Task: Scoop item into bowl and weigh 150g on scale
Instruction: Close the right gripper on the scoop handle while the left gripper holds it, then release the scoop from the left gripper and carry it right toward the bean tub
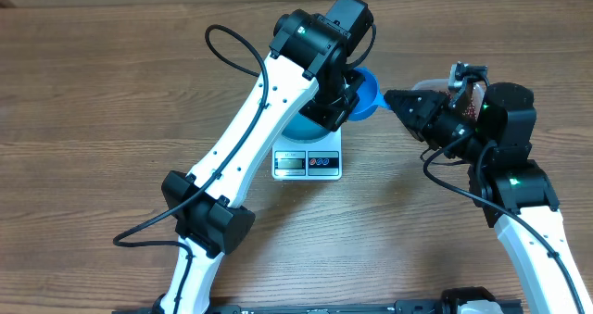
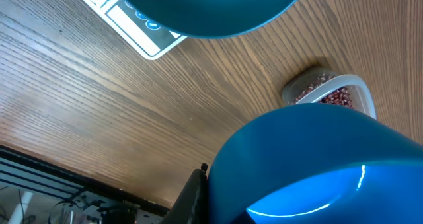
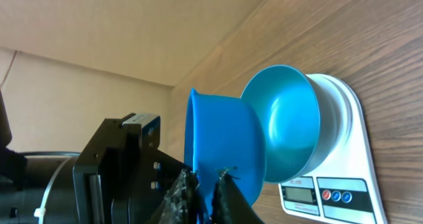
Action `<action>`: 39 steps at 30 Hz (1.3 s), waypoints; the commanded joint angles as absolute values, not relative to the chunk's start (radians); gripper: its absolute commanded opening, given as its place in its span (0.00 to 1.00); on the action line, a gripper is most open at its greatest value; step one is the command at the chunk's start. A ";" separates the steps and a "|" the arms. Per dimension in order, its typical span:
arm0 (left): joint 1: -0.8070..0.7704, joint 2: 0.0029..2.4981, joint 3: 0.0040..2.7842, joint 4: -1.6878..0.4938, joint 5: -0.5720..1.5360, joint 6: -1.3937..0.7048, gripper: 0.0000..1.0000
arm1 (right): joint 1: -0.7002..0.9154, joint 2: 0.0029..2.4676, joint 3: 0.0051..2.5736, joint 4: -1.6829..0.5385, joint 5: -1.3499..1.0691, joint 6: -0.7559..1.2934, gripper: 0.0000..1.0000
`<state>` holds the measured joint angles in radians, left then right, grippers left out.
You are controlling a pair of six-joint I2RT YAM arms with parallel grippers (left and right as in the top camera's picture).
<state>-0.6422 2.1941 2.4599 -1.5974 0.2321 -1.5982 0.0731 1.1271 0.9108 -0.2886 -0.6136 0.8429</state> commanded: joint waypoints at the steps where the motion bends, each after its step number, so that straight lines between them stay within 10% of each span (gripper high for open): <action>1: -0.654 2.197 2.482 -1.600 0.228 -1.607 0.04 | 0.077 1.124 0.936 -0.289 -0.602 0.841 0.07; 20: -0.647 2.197 2.482 -1.602 0.226 -1.601 0.04 | 0.077 1.124 0.936 -0.293 -0.602 0.841 0.04; 22: -0.647 2.197 2.482 -1.605 0.226 -1.600 0.18 | 0.077 1.124 0.936 -0.293 -0.602 0.841 0.04; 27: -0.646 2.197 2.482 -1.611 0.230 -1.600 0.93 | 0.077 1.124 0.936 -0.293 -0.602 0.841 0.04; 39: -0.605 2.197 2.514 -1.593 0.316 -1.443 1.00 | 0.077 1.124 0.936 -0.293 -0.568 0.841 0.04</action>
<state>-0.6292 2.1941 2.4664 -1.5932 0.2749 -1.5421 0.0727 1.1271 0.9108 -0.2993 -0.5919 0.8444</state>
